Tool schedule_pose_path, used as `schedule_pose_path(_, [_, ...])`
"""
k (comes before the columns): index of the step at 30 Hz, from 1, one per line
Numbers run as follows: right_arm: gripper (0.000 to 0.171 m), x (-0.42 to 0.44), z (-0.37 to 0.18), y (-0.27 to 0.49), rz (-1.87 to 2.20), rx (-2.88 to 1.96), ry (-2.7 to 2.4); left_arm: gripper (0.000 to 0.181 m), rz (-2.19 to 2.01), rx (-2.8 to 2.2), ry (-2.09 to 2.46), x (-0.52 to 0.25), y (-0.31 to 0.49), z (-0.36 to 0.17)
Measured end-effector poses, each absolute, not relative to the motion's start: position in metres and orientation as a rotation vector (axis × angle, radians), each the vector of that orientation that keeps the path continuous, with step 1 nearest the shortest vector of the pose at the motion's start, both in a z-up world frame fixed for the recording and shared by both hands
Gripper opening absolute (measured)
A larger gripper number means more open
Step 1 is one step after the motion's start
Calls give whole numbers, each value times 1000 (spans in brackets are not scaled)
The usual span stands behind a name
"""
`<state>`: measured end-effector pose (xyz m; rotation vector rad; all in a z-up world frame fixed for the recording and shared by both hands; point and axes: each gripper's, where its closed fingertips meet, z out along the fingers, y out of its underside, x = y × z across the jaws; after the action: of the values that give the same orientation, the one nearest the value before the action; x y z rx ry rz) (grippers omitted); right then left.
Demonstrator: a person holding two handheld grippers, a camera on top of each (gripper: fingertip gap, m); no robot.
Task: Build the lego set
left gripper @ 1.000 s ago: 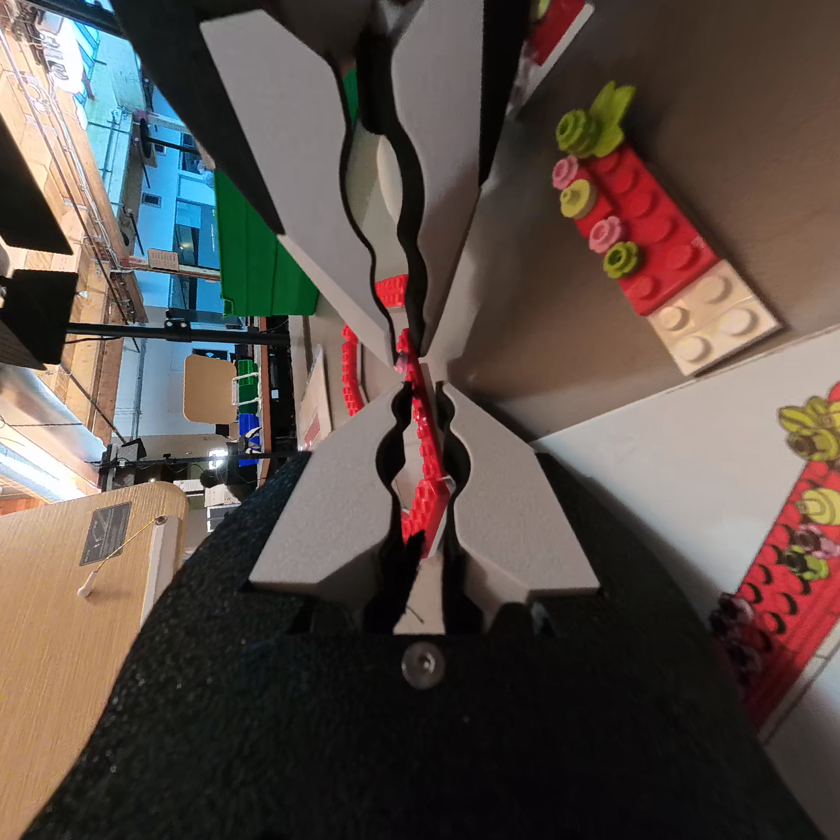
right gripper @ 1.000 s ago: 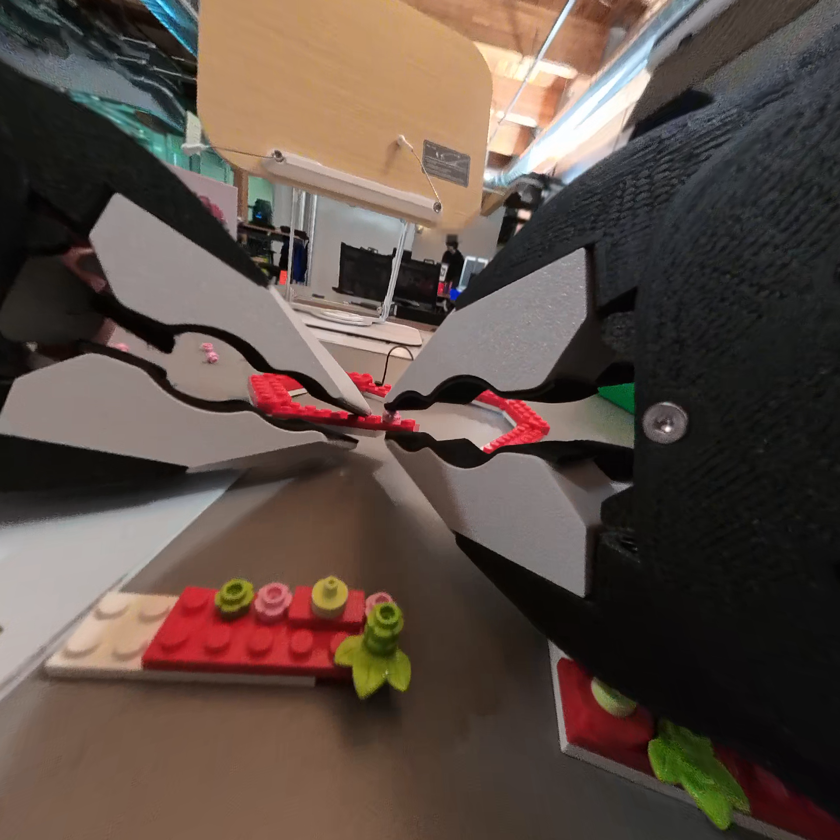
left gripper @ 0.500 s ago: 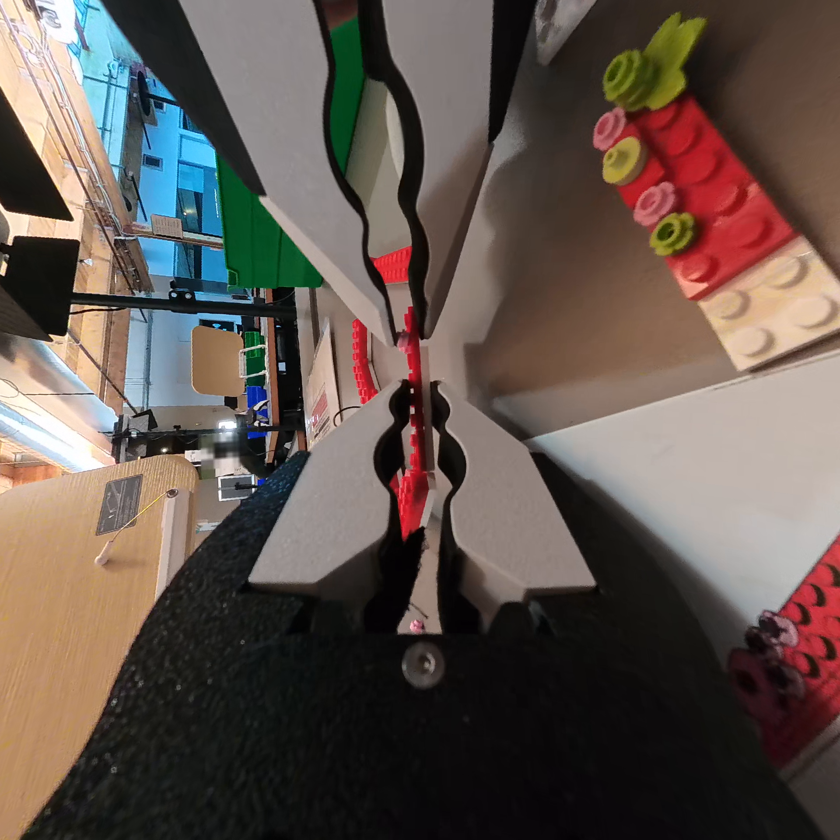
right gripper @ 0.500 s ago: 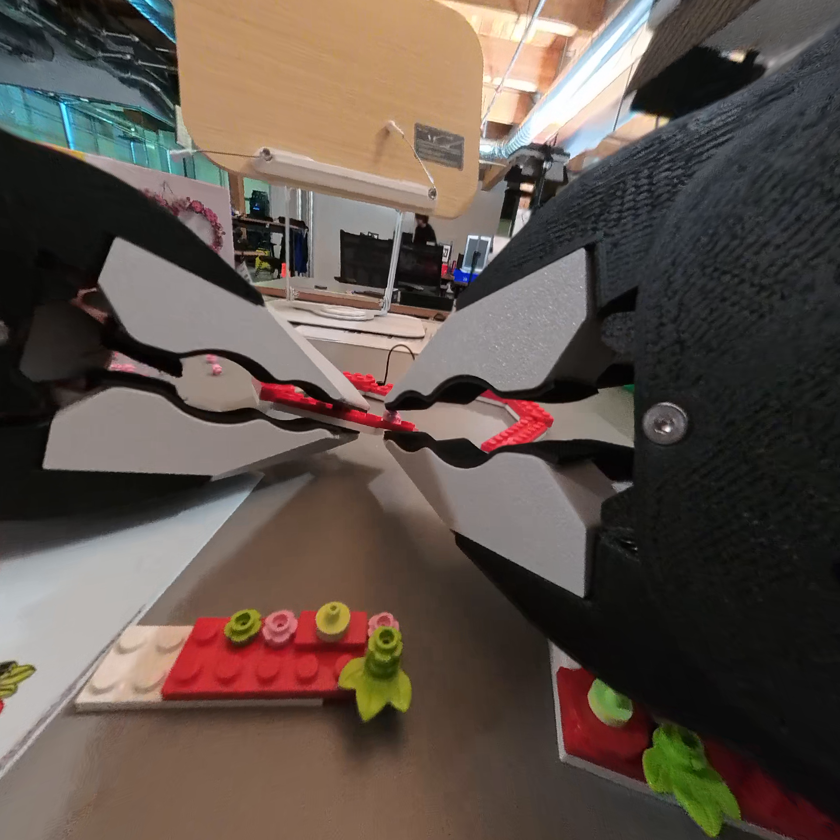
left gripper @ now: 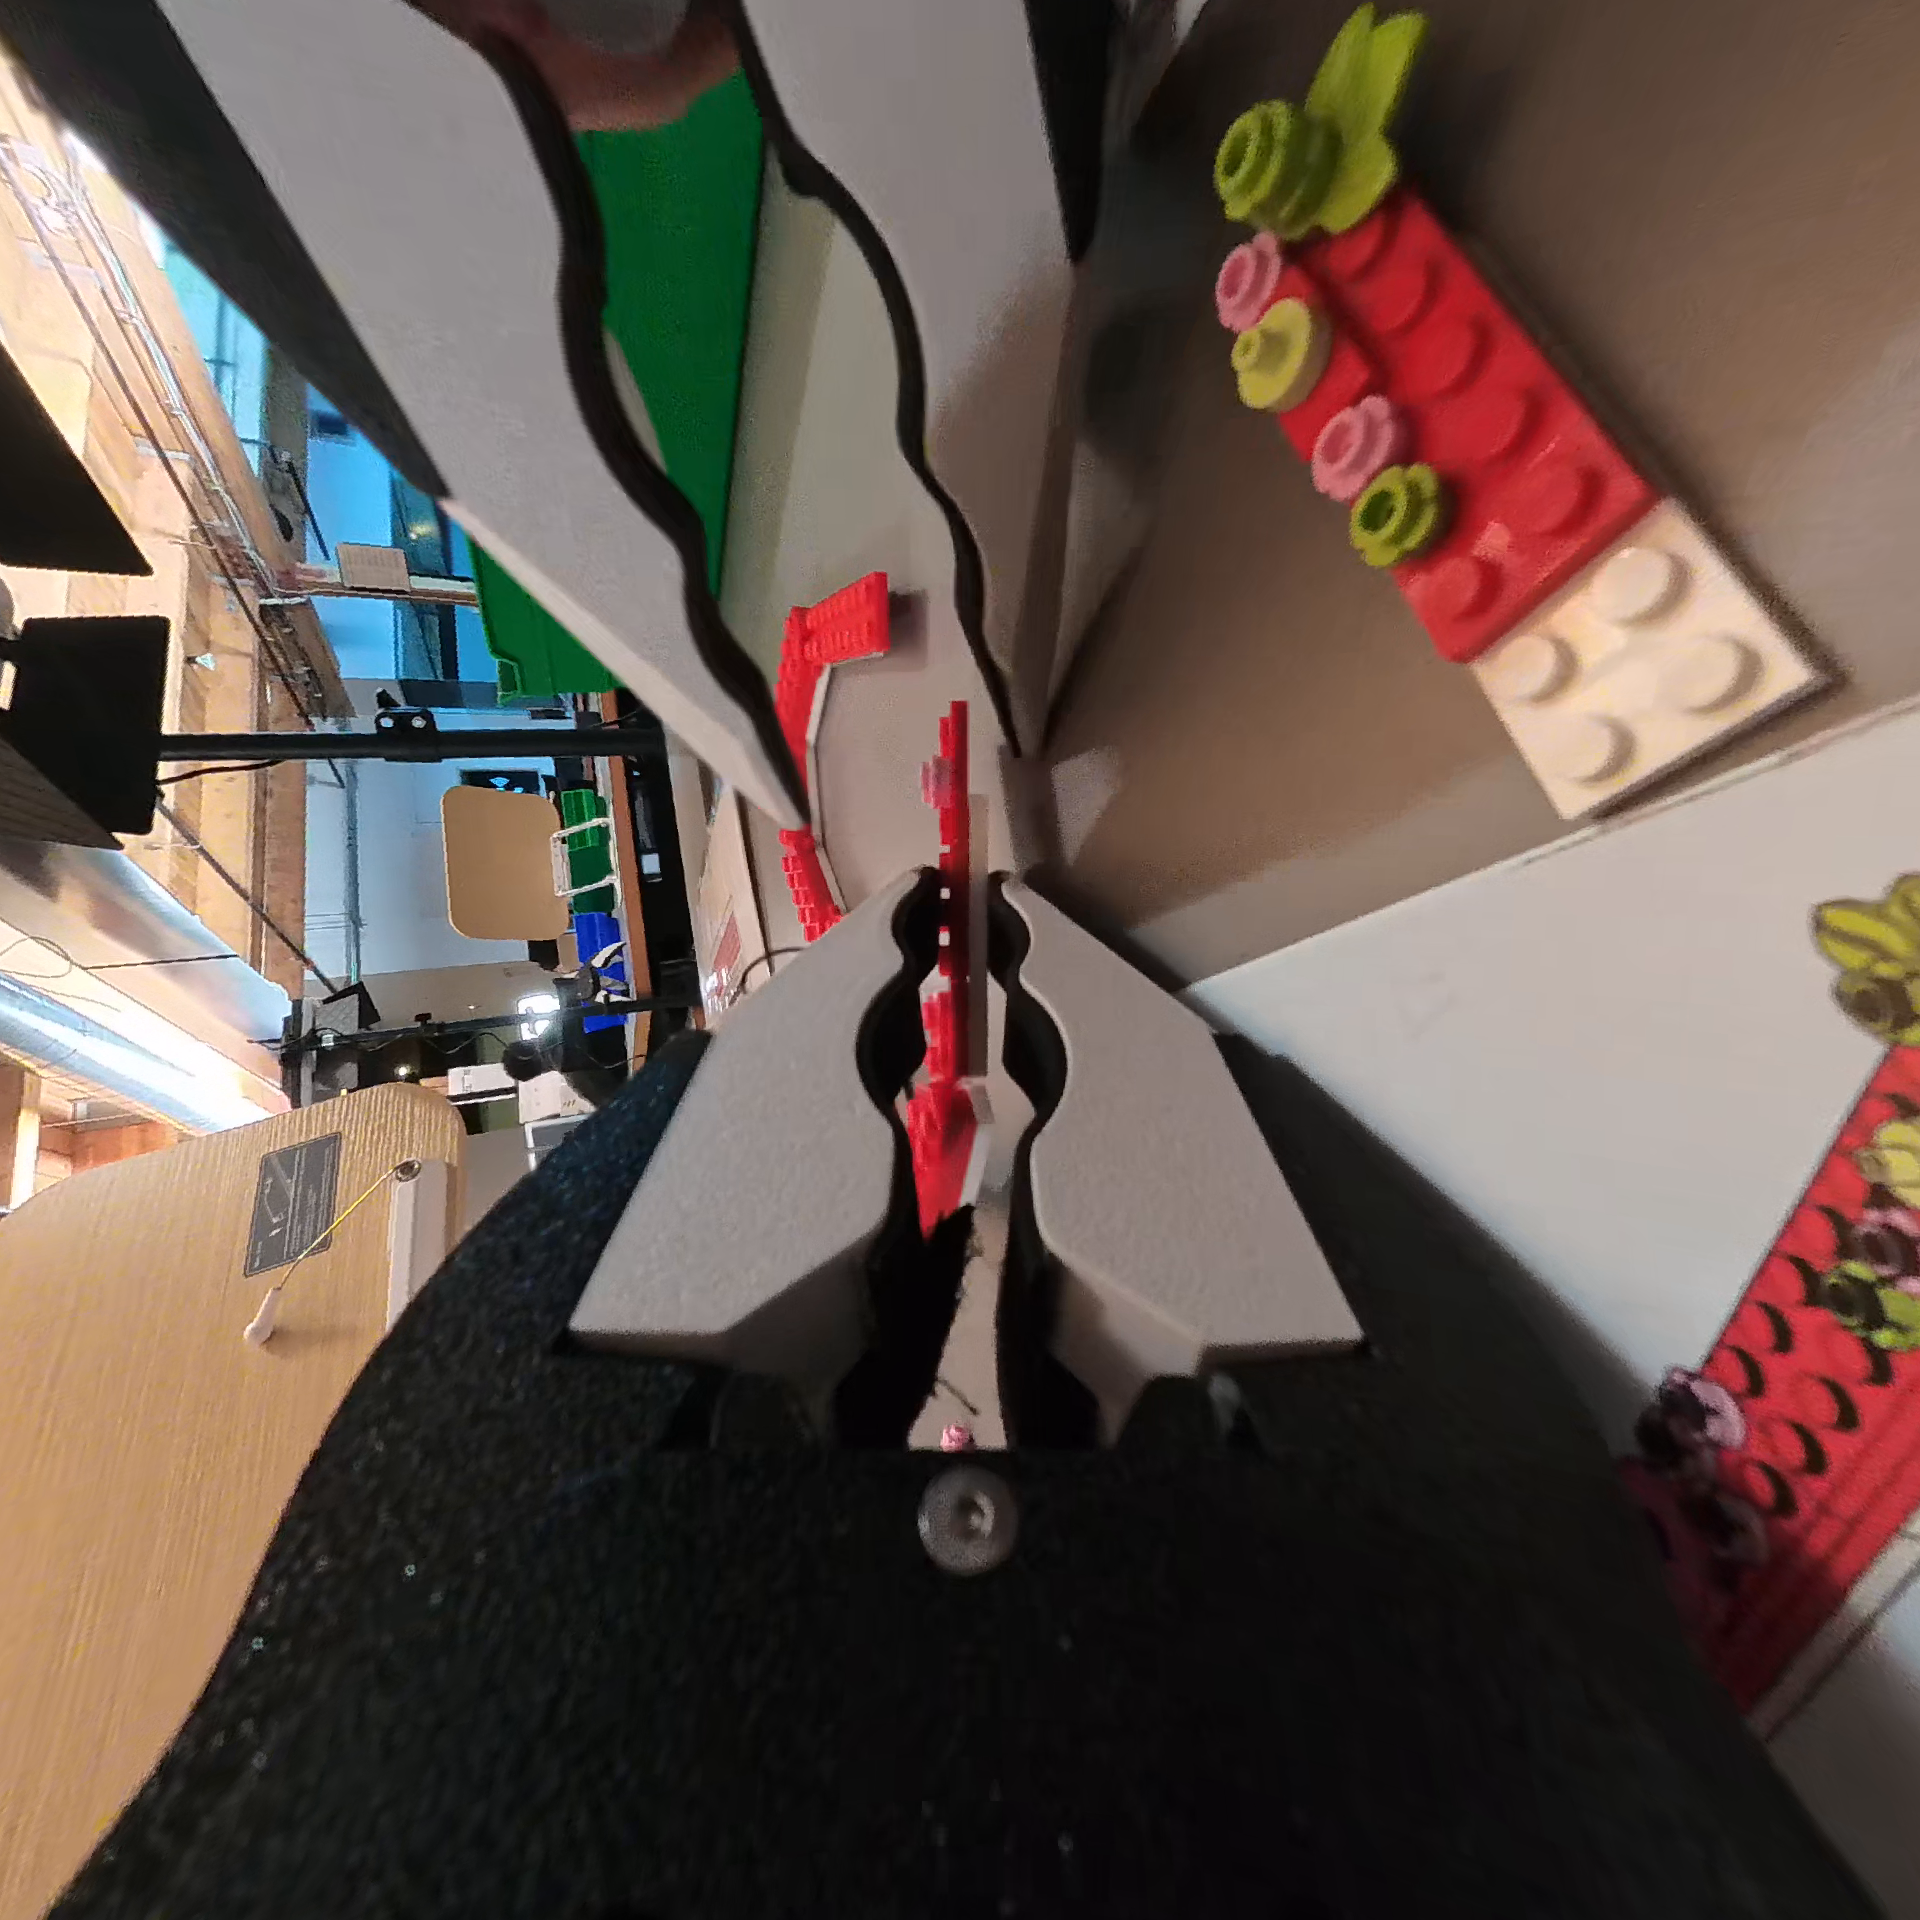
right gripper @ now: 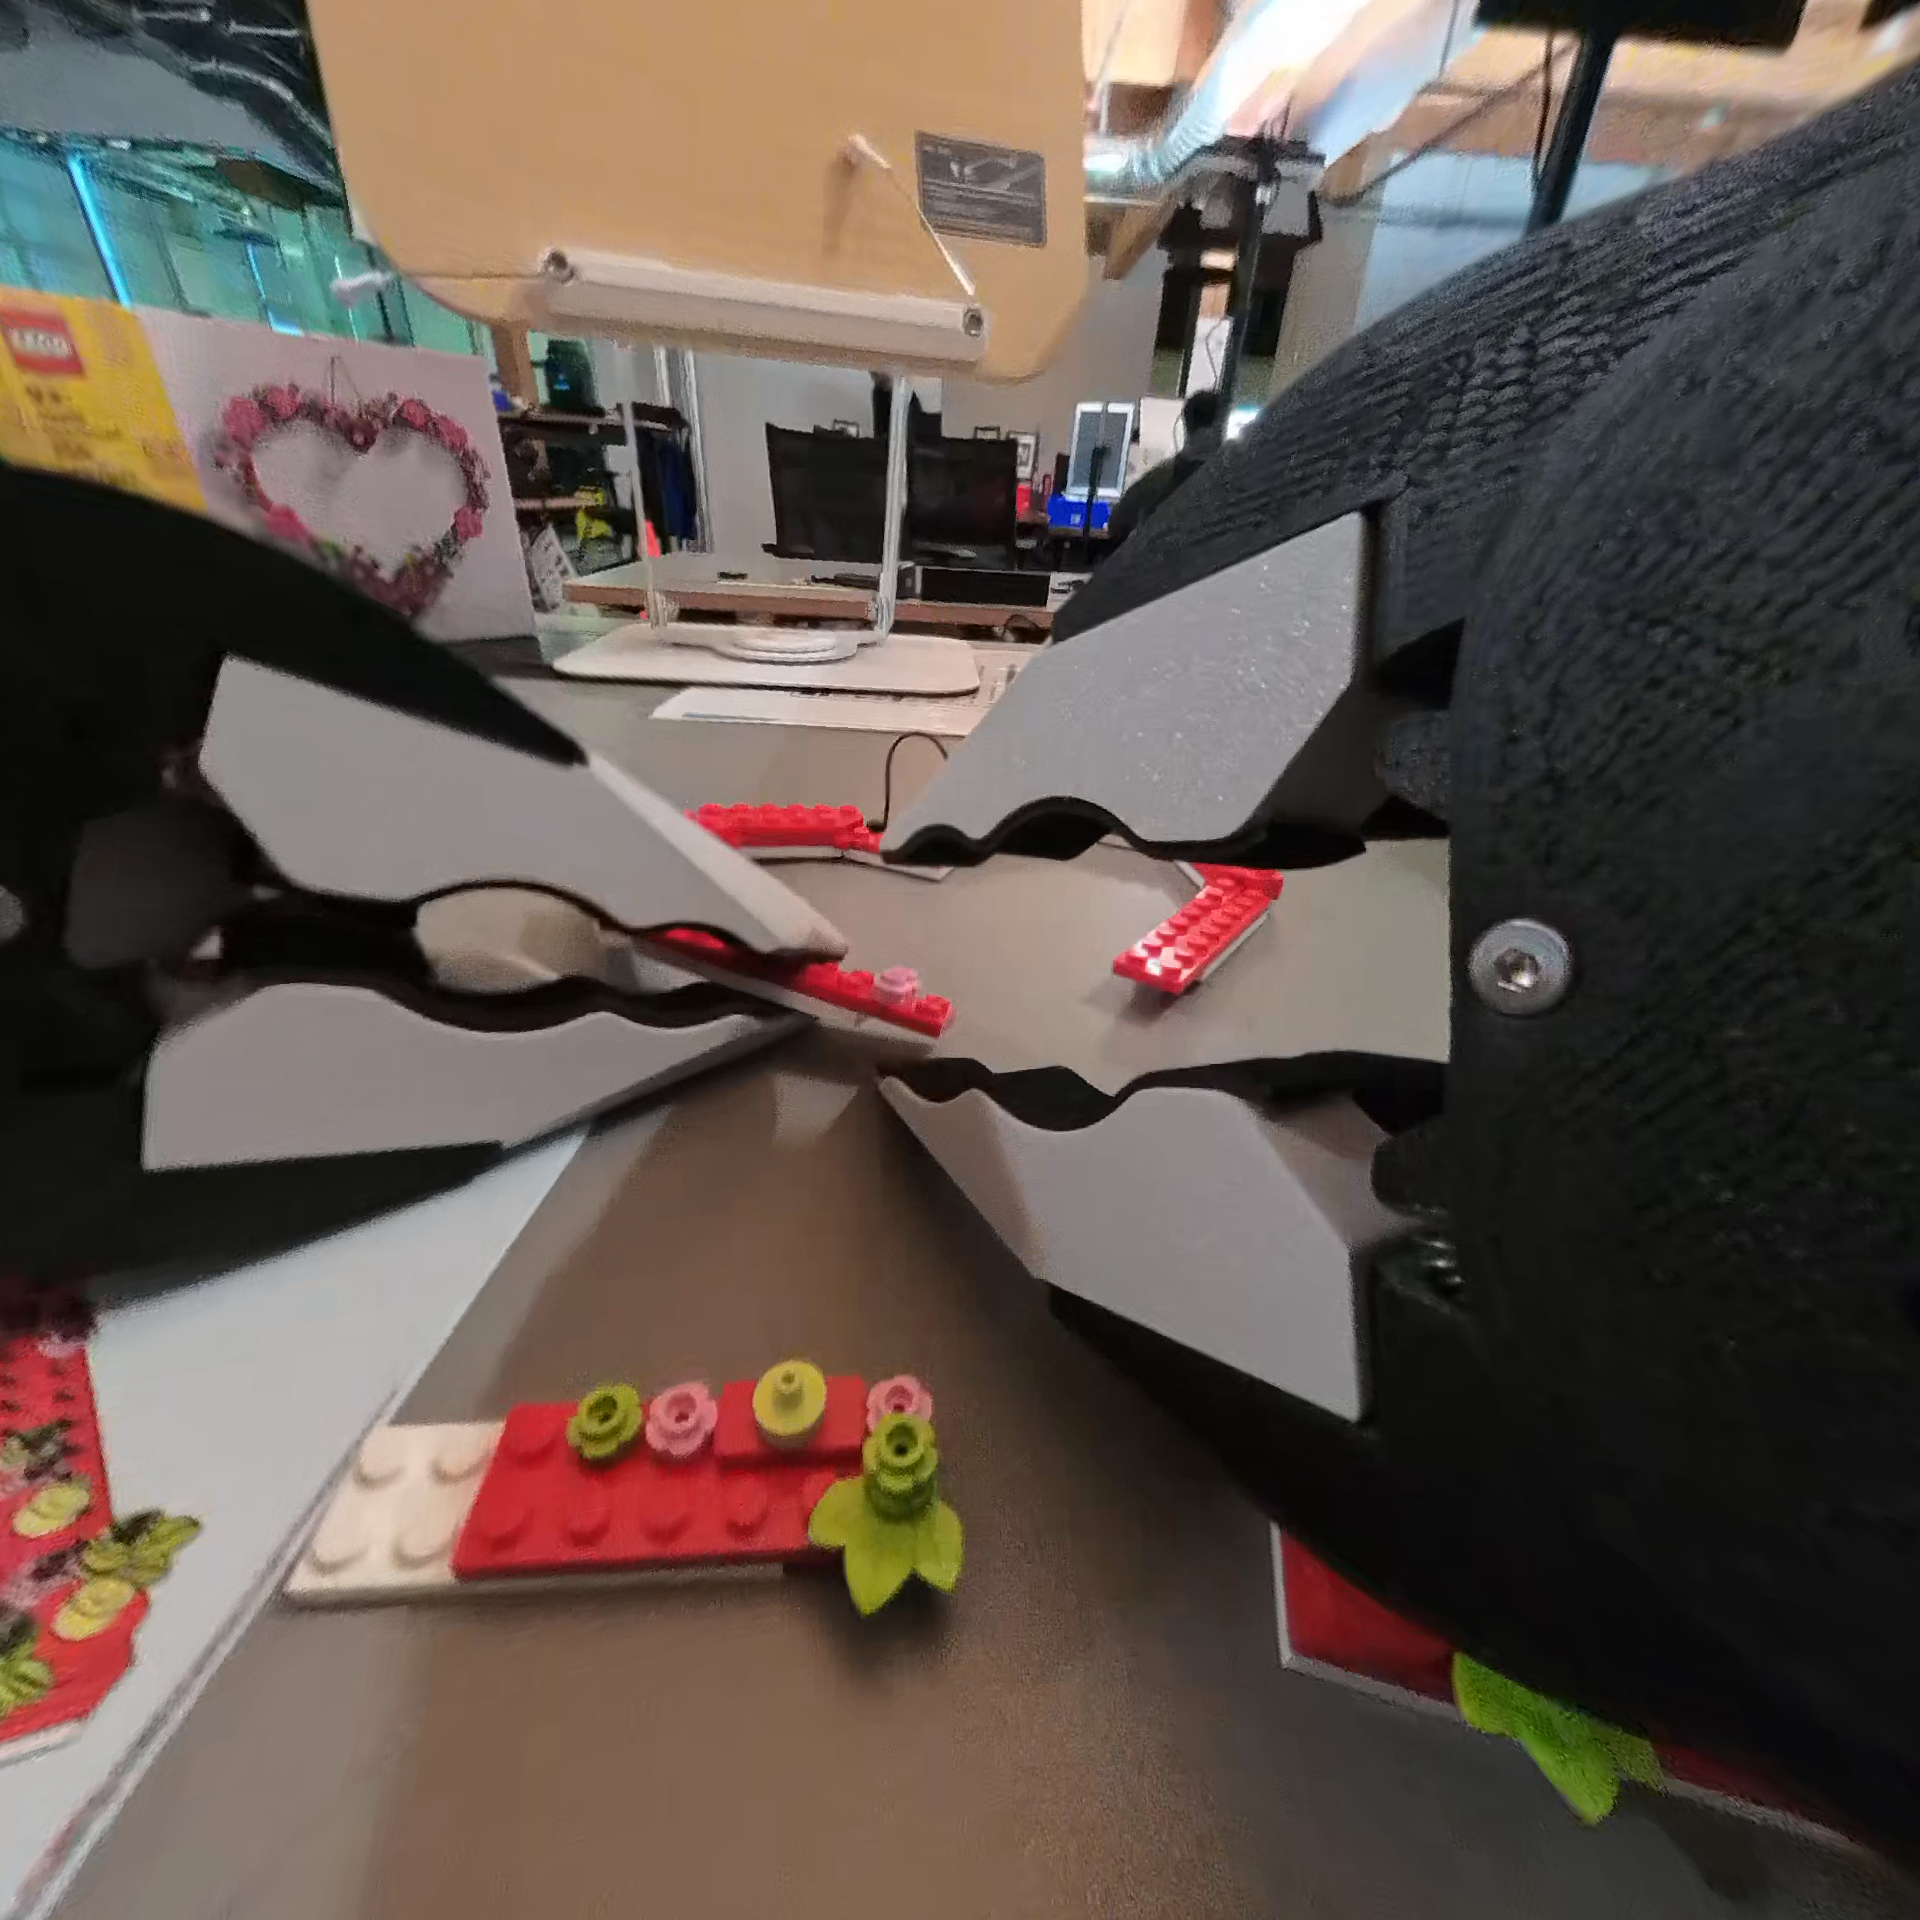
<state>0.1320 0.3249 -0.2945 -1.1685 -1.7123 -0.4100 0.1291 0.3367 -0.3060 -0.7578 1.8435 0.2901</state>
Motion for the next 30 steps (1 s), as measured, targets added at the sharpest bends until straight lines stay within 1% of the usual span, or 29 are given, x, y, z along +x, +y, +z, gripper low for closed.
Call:
schedule_pose_path(6, [36,144,-277,326,-282,-1190,-1583,6,290,-753,1840,128,338,-306])
schedule_pose_path(11, [36,166,-236,339,-134,-1189,-1275,6,297,-713,1818,126,337,-301])
schedule_pose_path(15, [30,191,-203,348,-71,-1139,-1011,6,315,-659,1792,126,336,-294])
schedule_pose_path(23, [26,219,-196,365,36,-1197,-802,6,400,-566,1779,127,335,-293])
schedule_pose_path(28, [24,225,-196,370,55,-1208,-775,5,253,-636,1640,125,336,-260])
schedule_pose_path(30, [22,225,-197,370,49,-1207,-785,5,276,-652,1603,118,343,-247])
